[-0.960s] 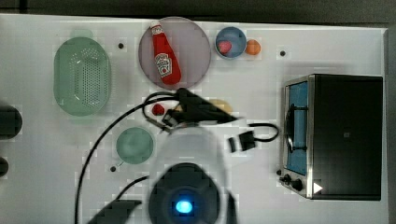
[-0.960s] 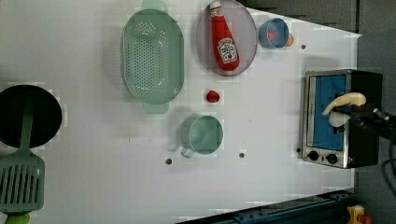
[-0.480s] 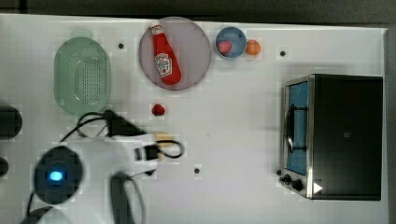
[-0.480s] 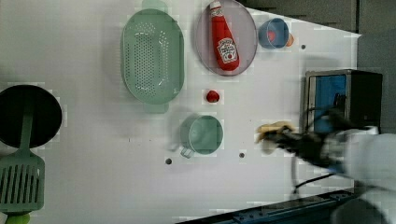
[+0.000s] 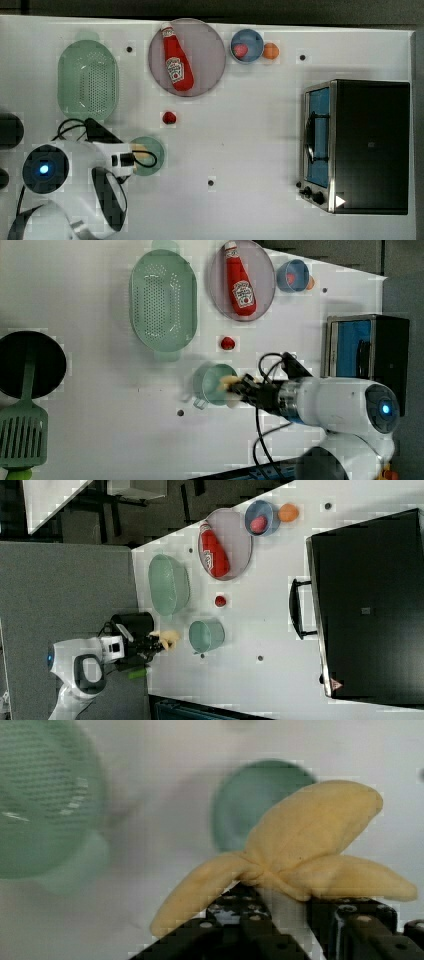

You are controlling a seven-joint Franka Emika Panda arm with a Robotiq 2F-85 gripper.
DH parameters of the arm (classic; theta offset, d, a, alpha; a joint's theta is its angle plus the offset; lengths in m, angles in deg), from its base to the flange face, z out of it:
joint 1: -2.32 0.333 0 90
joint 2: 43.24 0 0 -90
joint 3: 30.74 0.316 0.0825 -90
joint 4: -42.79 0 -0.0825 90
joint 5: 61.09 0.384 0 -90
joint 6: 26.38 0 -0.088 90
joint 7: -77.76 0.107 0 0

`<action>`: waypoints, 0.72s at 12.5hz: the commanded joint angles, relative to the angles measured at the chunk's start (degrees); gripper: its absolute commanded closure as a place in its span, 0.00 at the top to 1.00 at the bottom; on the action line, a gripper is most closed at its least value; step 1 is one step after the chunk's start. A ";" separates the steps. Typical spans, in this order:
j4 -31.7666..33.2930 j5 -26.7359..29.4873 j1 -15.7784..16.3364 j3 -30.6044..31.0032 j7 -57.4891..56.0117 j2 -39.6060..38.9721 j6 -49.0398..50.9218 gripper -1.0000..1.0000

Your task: Pick Banana and place it in mug.

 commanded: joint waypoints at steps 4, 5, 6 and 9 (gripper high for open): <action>1.47 -1.60 -1.82 -1.24 4.85 -6.82 -6.17 0.43; 1.84 -1.71 -1.82 -1.65 4.83 -6.87 -6.22 0.54; 1.79 -1.71 -1.82 -1.85 4.84 -6.79 -6.75 0.64; 1.83 -1.71 -1.83 -1.85 4.84 -6.73 -7.28 0.99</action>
